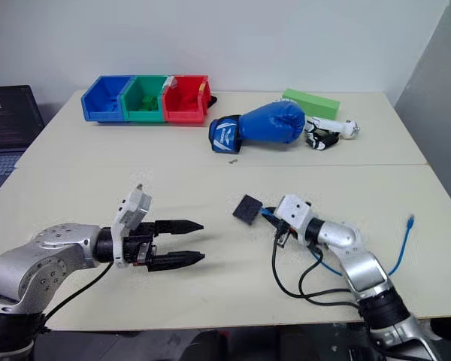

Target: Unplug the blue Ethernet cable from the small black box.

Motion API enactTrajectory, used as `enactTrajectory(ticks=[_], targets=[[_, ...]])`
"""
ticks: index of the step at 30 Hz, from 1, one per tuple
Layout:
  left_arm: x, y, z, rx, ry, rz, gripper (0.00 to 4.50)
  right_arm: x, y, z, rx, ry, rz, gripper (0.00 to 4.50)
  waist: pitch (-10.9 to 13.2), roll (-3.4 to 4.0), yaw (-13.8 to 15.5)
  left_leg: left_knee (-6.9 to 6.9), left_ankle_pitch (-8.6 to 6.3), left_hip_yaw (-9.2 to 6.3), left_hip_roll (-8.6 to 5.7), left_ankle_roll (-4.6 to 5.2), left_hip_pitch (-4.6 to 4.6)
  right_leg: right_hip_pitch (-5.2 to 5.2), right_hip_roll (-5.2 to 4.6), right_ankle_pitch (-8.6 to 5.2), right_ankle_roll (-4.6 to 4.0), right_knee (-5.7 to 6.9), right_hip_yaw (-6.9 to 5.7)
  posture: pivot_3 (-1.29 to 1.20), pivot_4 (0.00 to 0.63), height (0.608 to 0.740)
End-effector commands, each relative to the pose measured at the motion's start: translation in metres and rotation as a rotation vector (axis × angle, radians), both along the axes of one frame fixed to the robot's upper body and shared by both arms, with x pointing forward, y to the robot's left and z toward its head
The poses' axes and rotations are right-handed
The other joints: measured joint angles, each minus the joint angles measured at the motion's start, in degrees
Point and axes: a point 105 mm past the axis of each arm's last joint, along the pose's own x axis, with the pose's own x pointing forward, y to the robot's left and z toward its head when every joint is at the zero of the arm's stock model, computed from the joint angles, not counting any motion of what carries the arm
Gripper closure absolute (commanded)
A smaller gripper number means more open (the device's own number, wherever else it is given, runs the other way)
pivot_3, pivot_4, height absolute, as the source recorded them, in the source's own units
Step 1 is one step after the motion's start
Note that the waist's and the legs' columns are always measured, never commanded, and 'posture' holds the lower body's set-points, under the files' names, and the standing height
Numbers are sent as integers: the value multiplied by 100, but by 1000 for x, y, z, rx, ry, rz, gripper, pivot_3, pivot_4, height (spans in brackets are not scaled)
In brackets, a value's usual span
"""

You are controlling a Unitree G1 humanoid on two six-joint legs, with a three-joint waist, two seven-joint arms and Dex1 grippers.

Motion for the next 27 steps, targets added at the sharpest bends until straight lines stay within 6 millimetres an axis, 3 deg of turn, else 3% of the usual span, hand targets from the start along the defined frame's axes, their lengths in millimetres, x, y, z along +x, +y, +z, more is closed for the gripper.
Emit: enactTrajectory(ticks=[1, 5, 18, 27], targets=[[8, -2, 6, -95, 66, 39, 0, -12, 16, 26, -74, -207, 218, 4265, 0, 0, 1, 0, 0, 0, 0, 0, 0, 0, -2, 0, 0, 0, 1, 0, 150, 740], [17, -1, 13, -171, 101, 85, 0, -17, 24, 40, -138, -298, 356, 4265, 0, -1, 3, 1, 0, 1, 3, -1, 0, -1, -4, 0, 0, 0, 2, 0, 150, 740], [8, -8, 14, -226, 175, 60, 0, -29, 37, 63, -136, -360, 477, 4265, 0, -2, 16, 4, 2, -6, 5, -3, -1, 2, -13, 0, 0, 0, 3, 0, 150, 740], [15, -11, 17, -264, 189, 53, 1868, -36, 43, 67, -130, -392, 502, 4265, 0, -2, 18, 4, 2, -4, 4, -3, 0, 2, -15, 0, 0, 0, 3, 0, 150, 740]])
